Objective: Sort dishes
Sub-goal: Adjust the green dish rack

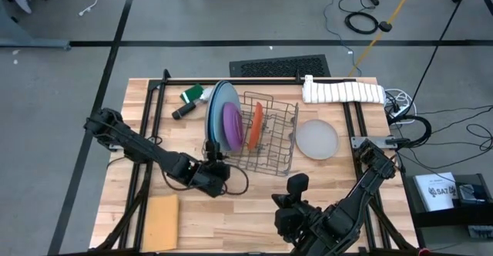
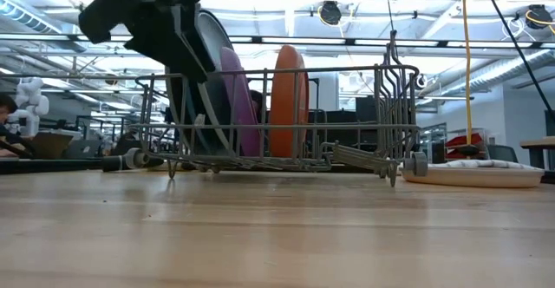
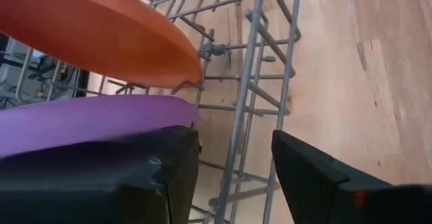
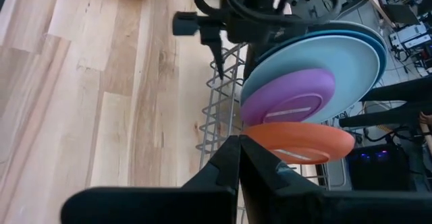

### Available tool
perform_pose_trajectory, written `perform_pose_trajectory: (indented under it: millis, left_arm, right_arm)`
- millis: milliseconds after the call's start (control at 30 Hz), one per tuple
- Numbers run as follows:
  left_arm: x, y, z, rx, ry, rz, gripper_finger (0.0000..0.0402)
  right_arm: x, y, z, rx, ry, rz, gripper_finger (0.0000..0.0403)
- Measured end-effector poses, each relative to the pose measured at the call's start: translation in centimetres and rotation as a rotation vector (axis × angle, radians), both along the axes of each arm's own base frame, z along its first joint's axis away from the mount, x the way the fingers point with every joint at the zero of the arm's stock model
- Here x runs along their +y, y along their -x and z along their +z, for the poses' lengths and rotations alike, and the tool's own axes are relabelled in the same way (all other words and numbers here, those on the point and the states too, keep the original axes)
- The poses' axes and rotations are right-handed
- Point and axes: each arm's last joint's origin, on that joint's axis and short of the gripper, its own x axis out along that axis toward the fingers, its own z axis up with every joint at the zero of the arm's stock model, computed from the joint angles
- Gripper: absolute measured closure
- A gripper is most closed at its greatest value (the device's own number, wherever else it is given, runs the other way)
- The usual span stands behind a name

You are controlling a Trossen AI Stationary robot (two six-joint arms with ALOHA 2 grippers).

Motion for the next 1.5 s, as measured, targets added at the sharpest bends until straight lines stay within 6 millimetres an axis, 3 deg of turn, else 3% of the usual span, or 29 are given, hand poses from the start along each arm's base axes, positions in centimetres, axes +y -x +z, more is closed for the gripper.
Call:
perform_pose_trajectory:
  millis: [233, 600, 900, 1100, 1500]
  left_arm:
    - [1.0, -0.6, -0.8, 0.04, -0.011, 0.028, 0.0253]
    - [1.2, -1.5, -2.7, 0.112, 0.053, 0.043, 0.0387]
    - [1.2, -1.5, -2.5, 0.09, 0.175, 0.116, 0.0394]
    - [0.6, -2.5, -0.8, 0.041, 0.271, 0.1, 0.0397]
    - [0.4, -2.1, -0.5, 0.159, 0.246, -0.005, 0.0397]
  right_arm:
    - [0.0, 0.0, 0.0, -0.001, -0.001, 0.0, 0.0403]
    - [0.0, 0.0, 0.0, -0.003, -0.004, 0.0, 0.0403]
    - [-0.1, -0.1, 0.0, -0.001, -0.001, -0.002, 0.0403]
    - [-0.1, -0.1, 0.0, -0.002, -0.002, -0.002, 0.0403]
    - [0.0, -0.1, 0.0, -0.005, -0.005, -0.001, 0.0403]
